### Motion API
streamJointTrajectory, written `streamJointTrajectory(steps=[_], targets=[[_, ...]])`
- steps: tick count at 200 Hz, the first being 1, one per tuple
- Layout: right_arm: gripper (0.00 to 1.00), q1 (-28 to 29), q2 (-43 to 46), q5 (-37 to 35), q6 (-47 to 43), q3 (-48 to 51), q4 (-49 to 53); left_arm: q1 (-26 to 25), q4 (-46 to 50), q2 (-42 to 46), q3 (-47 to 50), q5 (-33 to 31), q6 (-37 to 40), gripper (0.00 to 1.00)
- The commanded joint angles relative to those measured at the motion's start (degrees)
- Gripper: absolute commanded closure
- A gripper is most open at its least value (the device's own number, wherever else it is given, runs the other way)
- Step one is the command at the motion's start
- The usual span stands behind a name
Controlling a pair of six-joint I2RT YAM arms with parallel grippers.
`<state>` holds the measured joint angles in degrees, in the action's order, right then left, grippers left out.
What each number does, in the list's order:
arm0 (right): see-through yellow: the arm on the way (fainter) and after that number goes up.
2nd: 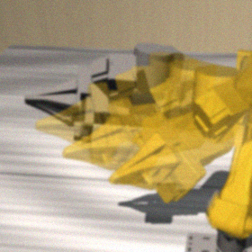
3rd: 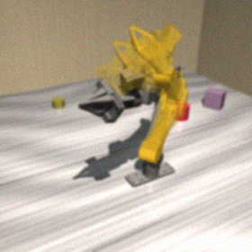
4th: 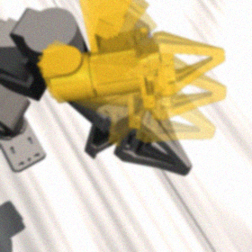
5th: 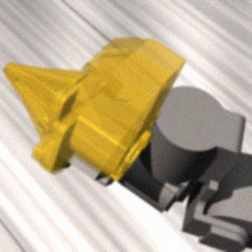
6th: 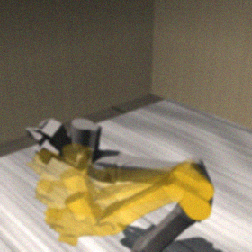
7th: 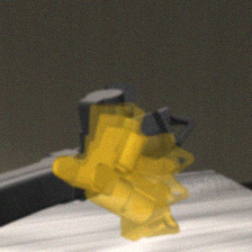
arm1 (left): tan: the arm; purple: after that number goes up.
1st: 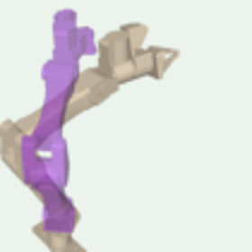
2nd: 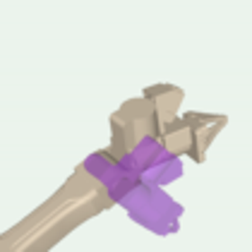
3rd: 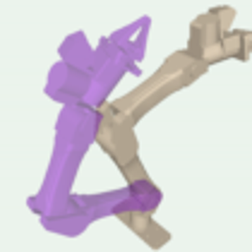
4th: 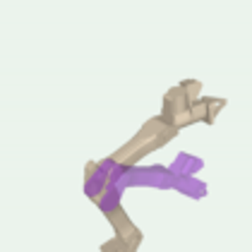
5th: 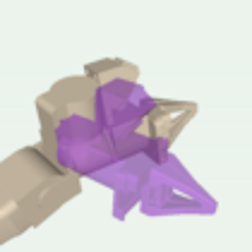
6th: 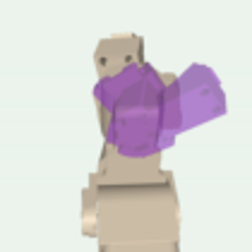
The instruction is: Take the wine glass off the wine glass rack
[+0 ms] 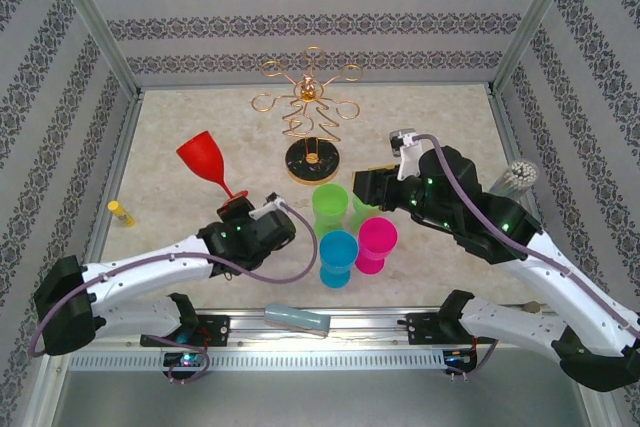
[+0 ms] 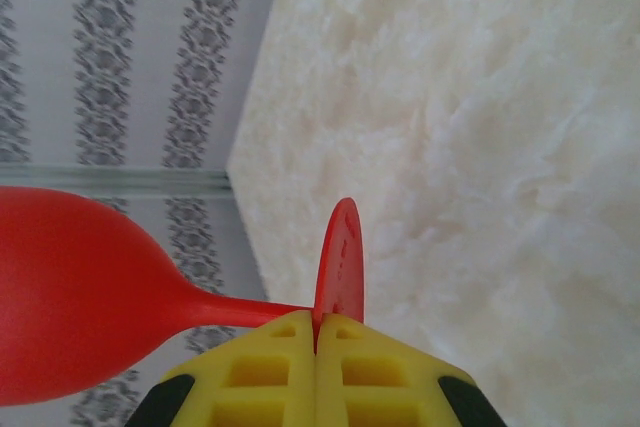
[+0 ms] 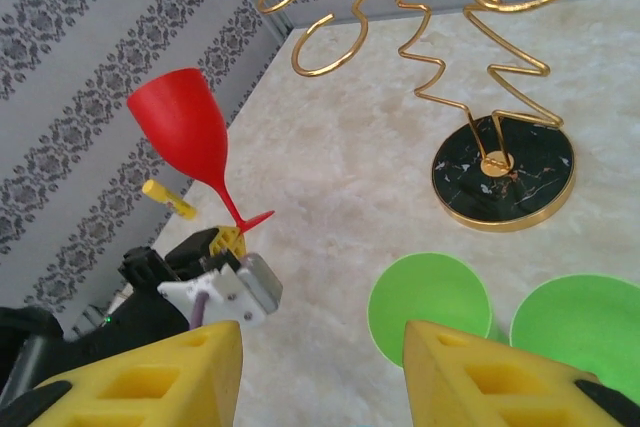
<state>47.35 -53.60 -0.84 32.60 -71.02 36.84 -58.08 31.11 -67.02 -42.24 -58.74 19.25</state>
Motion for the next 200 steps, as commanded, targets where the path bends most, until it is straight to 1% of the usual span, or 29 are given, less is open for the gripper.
streamJointTrajectory(steps=[1, 15, 26, 60, 79, 92, 99, 119, 134, 140, 150, 164, 180, 200], targets=[[0.53, -0.4, -1.4, -0.9, -4.2, -5.0, 1.8, -3.4, -12.4, -3.2, 3.5, -14.7, 8.8, 1.0], [0.52, -0.4, -2.3, 0.0, -6.0, -6.9, 2.3, -4.9, -16.5, -6.4, 5.1, -18.4, 11.0, 1.0], [0.52, -0.4, -2.9, 0.9, -7.3, -8.3, 2.6, -6.0, -16.8, -8.8, 5.0, -20.8, 9.5, 1.0], [0.52, -0.5, -7.3, 5.0, -10.7, -14.0, 5.4, -8.5, 0.7, -14.7, 0.9, -23.6, -7.1, 1.0], [0.52, -0.5, -10.6, 7.7, -12.2, -17.7, 6.9, -9.1, 8.2, -17.8, -1.0, -25.8, -14.5, 1.0], [0.52, -0.5, -13.0, 9.1, -13.3, -20.2, 7.9, -9.5, 12.8, -19.8, -2.2, -26.3, -19.1, 1.0], [0.52, -0.5, -14.2, 9.8, -13.7, -21.5, 8.5, -9.6, 14.6, -20.4, -2.6, -26.9, -21.1, 1.0], [0.52, -0.5, -16.4, 12.3, -13.9, -23.3, 8.8, -9.6, 23.1, -20.9, -5.1, -26.8, -30.2, 1.0], [0.52, -0.5, -17.0, 13.4, -13.4, -22.8, 8.0, -9.6, 27.7, -19.9, -6.4, -26.5, -34.3, 1.0], [0.52, -0.5, -17.2, 13.6, -13.2, -22.5, 7.7, -9.6, 27.4, -19.2, -6.3, -26.3, -34.0, 1.0], [0.53, -0.4, -17.3, 13.7, -12.9, -22.0, 7.3, -9.7, 24.2, -17.6, -5.3, -25.7, -30.7, 1.0], [0.52, -0.5, -17.4, 14.0, -12.6, -21.5, 6.9, -9.8, 15.8, -14.8, -2.5, -24.9, -21.4, 1.0], [0.52, -0.5, -17.6, 14.1, -12.3, -21.7, 6.9, -9.9, 2.7, -10.6, 1.4, -25.0, -9.6, 1.0], [0.53, -0.5, -18.2, 14.7, -12.4, -22.3, 6.8, -10.0, -7.4, -5.4, 4.4, -25.7, -0.4, 1.0]])
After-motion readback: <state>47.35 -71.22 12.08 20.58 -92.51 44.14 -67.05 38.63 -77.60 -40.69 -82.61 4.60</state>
